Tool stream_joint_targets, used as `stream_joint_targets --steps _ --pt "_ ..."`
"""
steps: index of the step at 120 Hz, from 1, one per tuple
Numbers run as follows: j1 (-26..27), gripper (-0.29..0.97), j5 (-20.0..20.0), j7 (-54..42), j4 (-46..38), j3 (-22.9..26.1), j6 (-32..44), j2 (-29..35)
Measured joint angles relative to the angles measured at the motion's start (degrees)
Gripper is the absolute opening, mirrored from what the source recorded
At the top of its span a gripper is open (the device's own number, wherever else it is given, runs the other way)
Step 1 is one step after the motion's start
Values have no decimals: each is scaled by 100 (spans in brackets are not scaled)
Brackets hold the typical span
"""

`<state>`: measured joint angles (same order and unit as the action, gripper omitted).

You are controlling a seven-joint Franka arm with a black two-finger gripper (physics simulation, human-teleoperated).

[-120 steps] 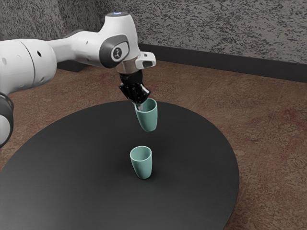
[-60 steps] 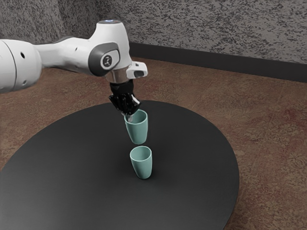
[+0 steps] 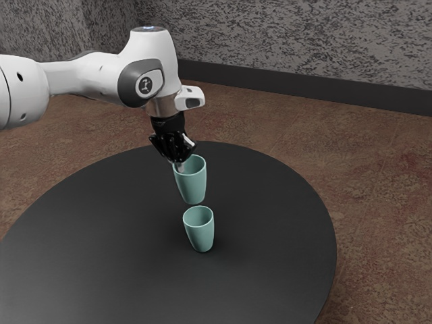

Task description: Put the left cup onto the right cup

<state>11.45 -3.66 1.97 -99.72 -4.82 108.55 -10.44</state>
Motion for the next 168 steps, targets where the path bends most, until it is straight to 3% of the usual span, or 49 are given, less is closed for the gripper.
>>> stream_joint_targets --steps 168 --pt "-9 -11 -387 539 -403 8 84 -239"
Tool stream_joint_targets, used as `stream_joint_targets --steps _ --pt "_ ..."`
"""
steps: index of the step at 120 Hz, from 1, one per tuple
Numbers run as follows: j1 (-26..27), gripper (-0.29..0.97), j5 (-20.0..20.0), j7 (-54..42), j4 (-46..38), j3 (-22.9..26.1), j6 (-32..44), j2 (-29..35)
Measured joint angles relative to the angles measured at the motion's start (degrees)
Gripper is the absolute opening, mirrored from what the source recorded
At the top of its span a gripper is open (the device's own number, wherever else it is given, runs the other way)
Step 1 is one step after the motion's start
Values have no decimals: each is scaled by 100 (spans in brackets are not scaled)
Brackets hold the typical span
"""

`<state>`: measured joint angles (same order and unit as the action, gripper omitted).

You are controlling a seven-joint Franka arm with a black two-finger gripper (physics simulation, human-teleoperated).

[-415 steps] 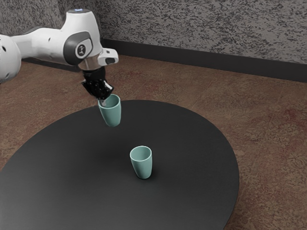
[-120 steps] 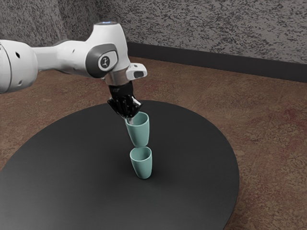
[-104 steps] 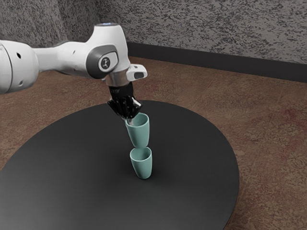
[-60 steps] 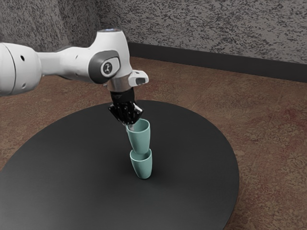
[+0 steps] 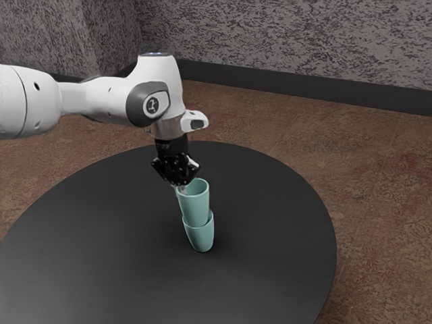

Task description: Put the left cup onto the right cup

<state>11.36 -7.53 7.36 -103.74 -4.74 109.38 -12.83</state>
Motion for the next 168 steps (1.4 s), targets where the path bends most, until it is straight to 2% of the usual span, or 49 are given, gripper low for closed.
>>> stream_joint_targets --steps 30,56,68,82,112,152,168 --pt "-5 -10 -13 37 -22 4 19 -63" --pt "17 36 -46 38 -13 0 26 -132" --pt "4 48 -51 39 5 1 26 -129" --pt "-7 56 -41 38 46 -3 24 -86" --pt "-23 64 90 20 663 -72 -221 15" --pt "-114 67 386 -42 1449 -123 -1089 177" --pt "-148 68 516 -298 1683 -286 -1412 255"
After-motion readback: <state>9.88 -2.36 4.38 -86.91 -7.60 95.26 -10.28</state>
